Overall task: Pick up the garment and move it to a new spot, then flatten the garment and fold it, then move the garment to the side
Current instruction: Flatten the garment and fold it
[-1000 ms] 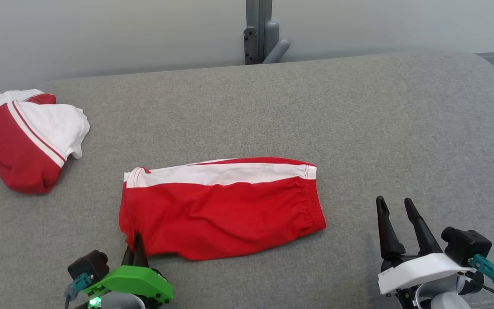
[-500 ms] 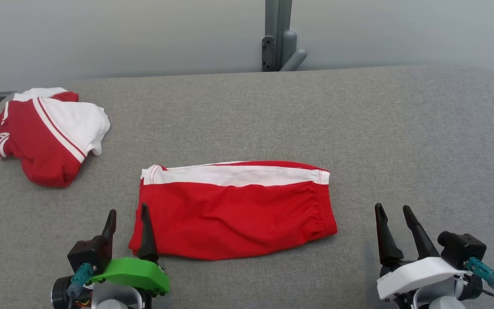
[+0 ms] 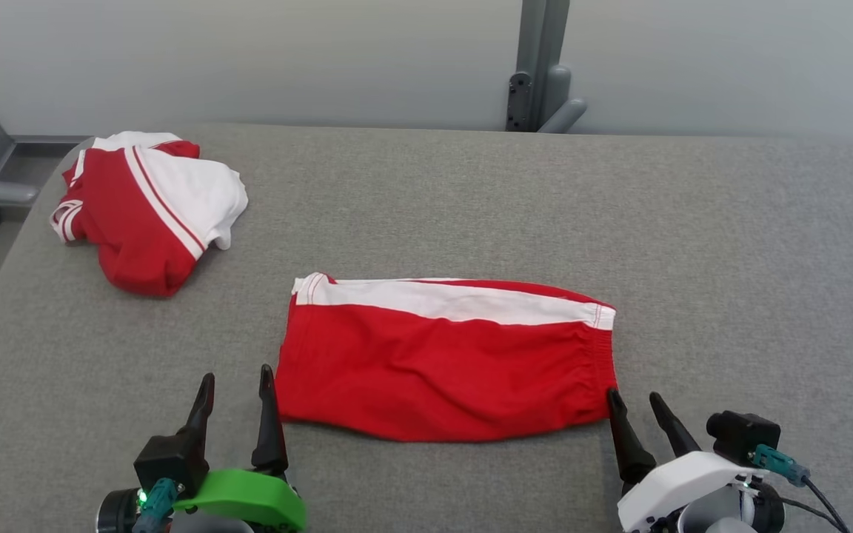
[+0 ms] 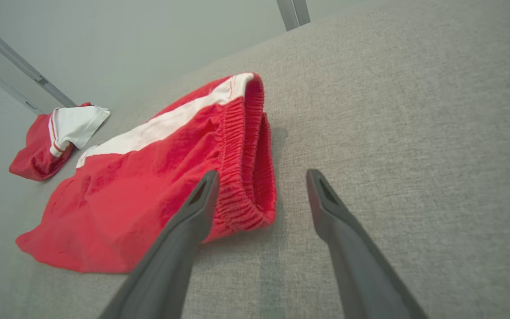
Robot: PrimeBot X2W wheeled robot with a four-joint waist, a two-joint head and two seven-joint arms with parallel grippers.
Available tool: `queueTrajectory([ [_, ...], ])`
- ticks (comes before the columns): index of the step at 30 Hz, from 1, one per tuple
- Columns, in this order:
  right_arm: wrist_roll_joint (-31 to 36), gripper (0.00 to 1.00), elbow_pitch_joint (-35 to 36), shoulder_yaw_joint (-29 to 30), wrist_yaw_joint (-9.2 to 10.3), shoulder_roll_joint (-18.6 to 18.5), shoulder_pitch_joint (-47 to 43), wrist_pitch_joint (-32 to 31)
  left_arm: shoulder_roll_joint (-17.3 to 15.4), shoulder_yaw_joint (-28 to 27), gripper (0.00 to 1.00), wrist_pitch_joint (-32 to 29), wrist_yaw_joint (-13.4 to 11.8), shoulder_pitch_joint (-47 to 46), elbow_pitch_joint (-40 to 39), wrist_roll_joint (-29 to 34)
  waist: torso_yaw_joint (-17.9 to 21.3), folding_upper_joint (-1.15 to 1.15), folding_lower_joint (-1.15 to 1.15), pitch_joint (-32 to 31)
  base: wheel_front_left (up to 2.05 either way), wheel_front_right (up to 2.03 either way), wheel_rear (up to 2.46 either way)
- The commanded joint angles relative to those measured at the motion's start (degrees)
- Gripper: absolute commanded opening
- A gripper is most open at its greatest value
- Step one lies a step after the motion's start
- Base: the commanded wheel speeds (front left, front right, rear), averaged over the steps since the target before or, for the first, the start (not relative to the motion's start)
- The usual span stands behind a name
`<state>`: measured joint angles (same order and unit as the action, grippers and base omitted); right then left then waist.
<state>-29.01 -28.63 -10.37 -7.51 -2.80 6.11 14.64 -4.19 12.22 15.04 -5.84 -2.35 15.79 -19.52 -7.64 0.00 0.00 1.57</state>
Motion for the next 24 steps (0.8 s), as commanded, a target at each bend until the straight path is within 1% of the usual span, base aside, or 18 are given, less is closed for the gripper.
queueTrajectory([
  [1,-1.1,1.0,-1.3,0.1,0.04,-0.2,0.8,0.0,0.1,0.0,1.0,0.2,0.1,0.8,-0.2,0.5,-1.6,0.0,0.0,-0.1,0.0,0.0,0.0],
  [3,-4.3,1.0,-4.5,-0.5,0.04,-0.1,1.9,0.1,0.2,-0.2,1.0,0.2,0.1,0.8,-0.2,0.8,-2.6,0.0,0.0,-0.1,0.0,0.0,0.0],
  [7,-12.1,1.0,-9.1,-3.5,0.04,-0.2,3.9,0.2,0.2,-0.5,1.0,0.2,-0.1,1.1,-0.3,2.3,-3.9,0.0,0.0,-0.1,0.0,0.0,0.0],
  [12,-18.7,1.0,-13.2,-5.8,0.04,-0.2,6.2,0.4,0.3,-1.0,1.0,0.2,0.1,1.4,-1.1,4.2,-4.4,0.0,0.0,-0.1,0.0,0.0,0.0],
  [15,-21.0,1.0,-15.4,-7.0,0.04,-0.2,7.7,0.5,0.4,-1.2,1.0,0.2,0.4,1.8,-1.4,4.4,-4.3,0.0,0.0,-0.2,0.0,0.0,0.0],
  [17,-22.3,0.6,-16.3,-7.4,0.04,-0.2,8.5,0.5,0.5,-1.2,1.0,0.2,0.6,1.8,-1.6,4.6,-4.2,0.0,0.0,-0.3,0.0,0.0,0.0],
  [18,-22.5,0.45,-16.4,-7.3,0.05,-0.2,9.1,0.5,0.5,-1.3,1.0,0.2,0.7,1.8,-1.6,4.7,-4.0,0.0,0.0,-0.3,0.0,0.0,0.0],
  [19,-22.7,0.38,-16.2,-7.0,0.04,-0.2,9.5,0.5,0.5,-1.4,1.0,0.2,0.8,1.8,-1.6,4.8,-3.8,0.0,0.0,-0.3,0.0,0.0,0.0],
  [20,-22.8,0.22,-15.8,-6.7,0.04,-0.2,9.7,0.6,0.5,-1.5,1.0,0.2,0.9,1.9,-1.6,5.0,-3.6,0.0,0.0,-0.3,0.0,0.0,0.0],
  [21,-22.7,0.03,-15.4,-6.1,0.04,-0.2,9.8,0.6,0.6,-1.5,1.0,0.2,0.9,1.9,-1.5,5.0,-3.4,0.0,0.0,-0.4,0.0,0.0,0.0],
  [22,-22.5,0.0,-13.9,-4.3,0.04,-0.3,9.7,0.6,0.6,-1.6,1.0,0.2,1.1,2.1,-1.4,5.1,-2.8,0.0,0.0,-0.5,0.0,0.0,0.0],
  [24,-22.4,0.0,-12.6,-2.7,0.04,-0.2,8.7,0.6,0.6,-1.7,1.0,0.2,1.2,2.5,-1.2,5.2,-2.1,0.0,0.0,-0.8,0.0,0.0,0.0],
])
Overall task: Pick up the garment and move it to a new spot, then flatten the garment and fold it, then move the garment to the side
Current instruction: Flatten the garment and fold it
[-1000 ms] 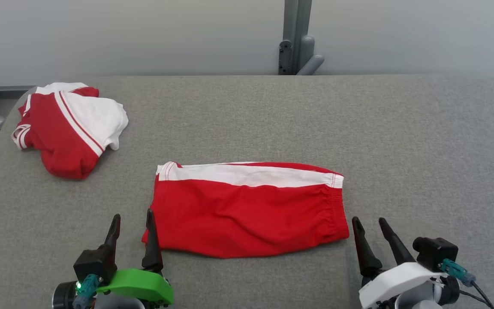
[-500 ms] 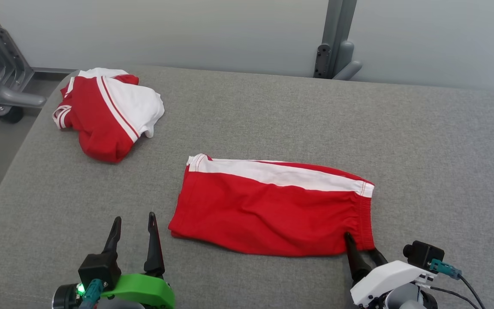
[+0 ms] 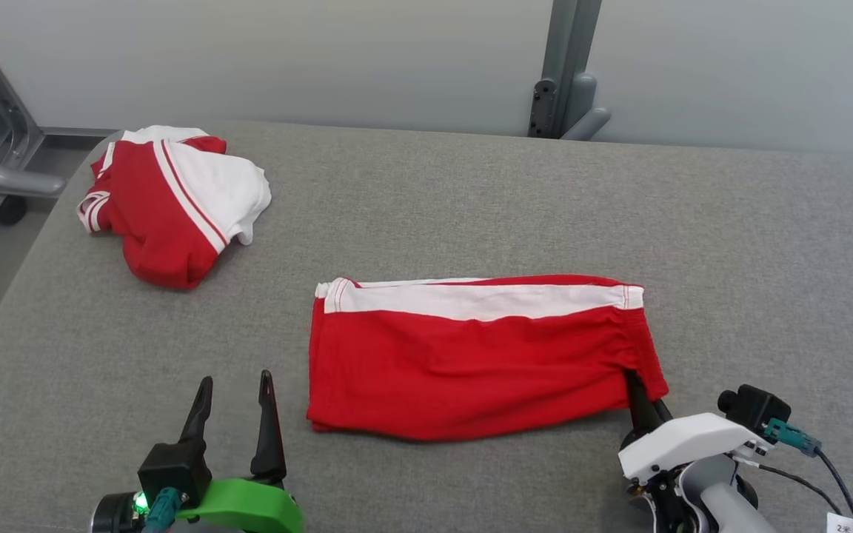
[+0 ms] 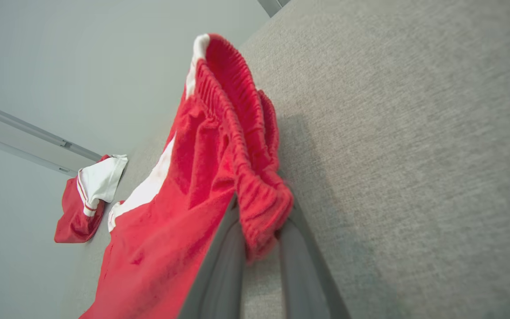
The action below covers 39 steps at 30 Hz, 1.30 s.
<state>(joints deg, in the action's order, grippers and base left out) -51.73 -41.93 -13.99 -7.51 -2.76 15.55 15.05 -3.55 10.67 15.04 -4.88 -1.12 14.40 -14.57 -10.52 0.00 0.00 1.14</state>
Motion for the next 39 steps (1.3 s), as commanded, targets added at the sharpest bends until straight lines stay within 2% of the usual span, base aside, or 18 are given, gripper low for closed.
queueTrajectory([
  [1,0.4,0.0,1.3,1.7,0.04,-0.3,-1.3,0.2,0.0,-0.2,1.0,0.2,0.3,1.3,0.3,0.3,1.2,0.0,0.0,-0.5,0.0,0.0,0.0],
  [7,2.7,0.0,3.3,6.0,0.04,-0.4,-3.1,0.2,0.1,-0.3,1.0,0.2,0.7,1.5,0.5,0.5,3.5,0.0,0.0,-0.9,0.0,0.0,0.0],
  [15,4.8,0.0,3.7,10.2,0.04,-5.1,-4.2,-1.4,0.3,0.3,1.0,0.2,1.0,0.9,0.7,0.1,6.7,0.0,0.0,-0.1,0.0,0.0,0.0],
  [20,6.0,0.0,3.9,11.1,0.04,-6.5,-2.4,-3.7,0.4,0.9,1.0,0.2,1.2,0.2,0.9,-0.2,7.7,0.0,0.0,0.4,0.0,0.0,0.0],
  [22,6.7,0.0,4.7,10.9,0.04,-6.3,-1.8,-4.7,0.5,1.2,1.0,0.2,1.6,0.0,1.0,-0.3,8.0,0.0,0.0,0.5,0.0,0.0,0.0],
  [34,8.9,0.0,20.4,5.6,0.01,-1.7,-4.4,-9.3,0.6,2.1,1.0,0.2,1.9,-0.8,1.4,-0.8,6.5,0.0,0.0,-0.4,0.0,0.0,0.0],
  [39,11.7,0.0,22.2,2.8,0.01,-0.5,-4.1,-10.2,0.6,2.3,1.0,0.2,1.9,-1.0,1.0,-0.9,5.0,0.0,0.0,-0.3,0.0,0.0,0.0],
])
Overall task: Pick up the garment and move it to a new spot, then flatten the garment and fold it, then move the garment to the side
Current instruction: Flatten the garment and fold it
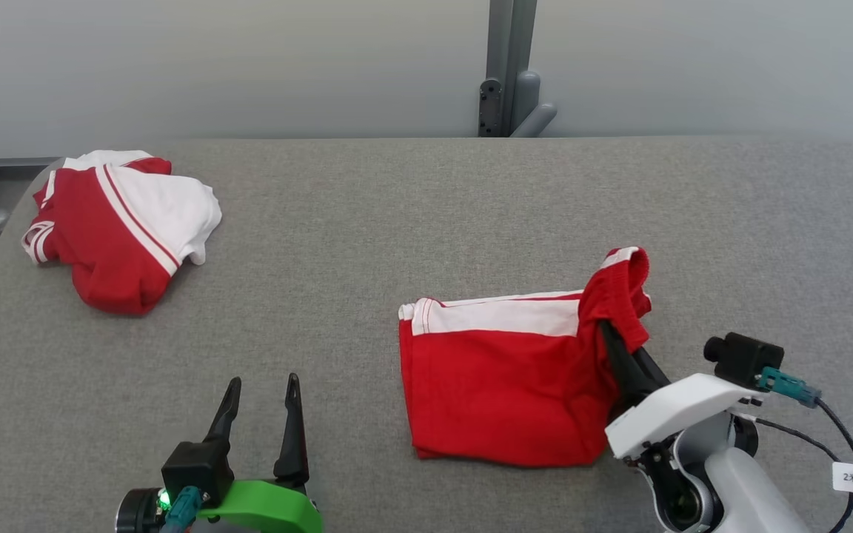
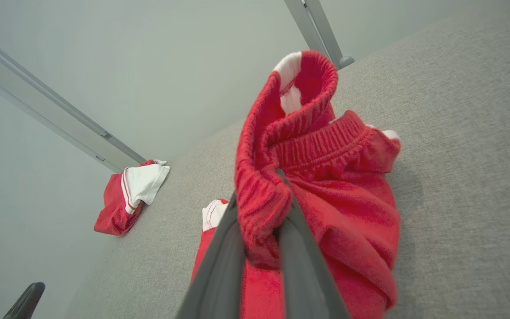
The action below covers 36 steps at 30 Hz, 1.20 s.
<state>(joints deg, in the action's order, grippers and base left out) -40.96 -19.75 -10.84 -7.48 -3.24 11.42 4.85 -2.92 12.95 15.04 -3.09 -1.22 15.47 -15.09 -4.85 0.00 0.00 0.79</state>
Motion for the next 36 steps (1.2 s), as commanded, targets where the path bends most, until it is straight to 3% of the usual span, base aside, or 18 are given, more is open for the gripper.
queueTrajectory([
  [1,2.3,0.0,-0.4,-1.1,-0.02,0.1,0.6,0.1,0.0,0.1,1.0,0.2,0.1,-1.1,-0.1,-0.4,-1.0,0.0,0.0,0.2,0.0,0.0,0.0],
  [4,5.9,0.0,-2.3,-3.3,-0.02,0.3,2.2,0.8,0.0,0.2,1.0,0.2,0.1,-1.4,-0.2,-0.6,-2.2,0.0,0.0,0.4,0.0,0.0,0.0],
  [14,7.3,0.0,-11.3,-13.8,-0.02,0.3,7.3,2.8,0.0,1.2,1.0,0.2,-0.3,-2.3,-0.4,-1.6,-5.9,0.0,0.0,1.4,0.0,0.0,0.0],
  [27,12.0,0.0,-23.2,-21.4,-0.01,0.3,13.2,5.2,0.0,2.6,1.0,0.2,-1.4,-3.1,-0.7,-3.1,-8.8,0.0,0.0,2.4,0.0,0.0,0.0],
  [28,12.0,0.24,-23.5,-21.9,-0.02,0.3,13.6,5.6,0.0,2.7,1.0,0.2,-1.4,-3.2,-0.7,-3.2,-8.9,0.0,0.0,2.5,0.0,0.0,0.0],
  [29,12.1,0.55,-23.8,-22.5,-0.01,0.3,14.0,5.9,0.0,2.8,1.0,0.2,-1.5,-3.3,-0.7,-3.2,-9.0,0.0,0.0,2.6,0.0,0.0,0.0],
  [30,11.9,0.95,-23.8,-23.1,-0.01,0.3,14.2,6.2,0.0,2.8,1.0,0.2,-1.5,-3.3,-0.7,-3.2,-9.1,0.0,0.0,2.6,0.0,0.0,0.0],
  [32,11.2,1.0,-24.1,-24.2,-0.01,0.3,14.4,6.6,0.0,2.9,1.0,0.2,-1.5,-3.3,-0.7,-3.3,-9.2,0.0,0.0,2.7,0.0,0.0,0.0],
  [36,12.3,1.0,-24.2,-26.5,-0.01,0.3,15.2,7.7,0.0,2.6,1.0,0.2,-1.5,-3.3,-0.7,-3.4,-9.1,0.0,0.0,2.7,0.0,0.0,0.0],
])
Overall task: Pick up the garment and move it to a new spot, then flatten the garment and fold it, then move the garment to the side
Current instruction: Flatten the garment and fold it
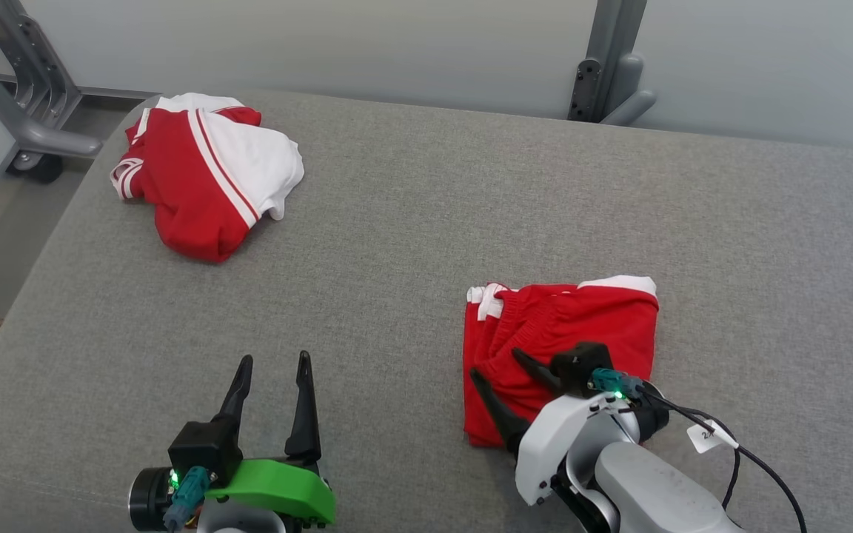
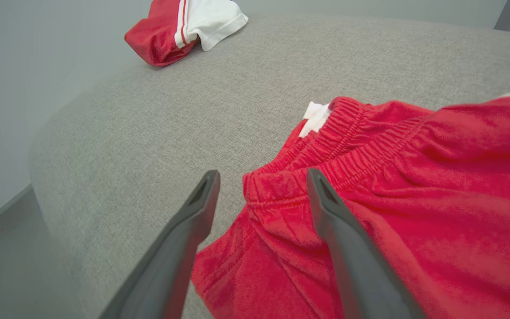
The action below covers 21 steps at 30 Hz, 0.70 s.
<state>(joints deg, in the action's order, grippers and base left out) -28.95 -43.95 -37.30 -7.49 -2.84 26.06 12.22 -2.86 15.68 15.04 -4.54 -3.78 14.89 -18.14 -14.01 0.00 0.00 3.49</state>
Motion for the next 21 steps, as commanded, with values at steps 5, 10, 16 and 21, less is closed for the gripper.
queueTrajectory([
  [5,0.8,1.0,1.3,-1.4,0.0,-0.2,0.0,1.2,-0.1,-0.5,1.0,0.2,-0.3,-0.2,-0.4,-0.1,0.9,0.0,0.0,-0.4,0.0,0.0,0.0],
  [10,3.8,1.0,3.3,2.2,0.0,-0.1,0.0,2.6,-0.1,-0.7,1.0,0.2,-0.4,0.2,-0.7,0.4,2.4,0.0,0.0,-1.1,0.0,0.0,0.0],
  [16,9.6,1.0,8.9,10.2,0.0,-0.1,-2.2,3.0,-0.1,-0.9,1.0,0.2,0.4,0.5,-1.1,1.3,4.2,0.0,0.0,-2.3,0.0,0.0,0.0],
  [21,15.8,1.0,17.9,19.7,0.0,-0.1,-7.7,3.0,-0.1,-1.0,1.0,0.2,0.8,0.5,-1.6,2.2,6.2,0.0,0.0,-3.5,0.0,0.0,0.0],
])
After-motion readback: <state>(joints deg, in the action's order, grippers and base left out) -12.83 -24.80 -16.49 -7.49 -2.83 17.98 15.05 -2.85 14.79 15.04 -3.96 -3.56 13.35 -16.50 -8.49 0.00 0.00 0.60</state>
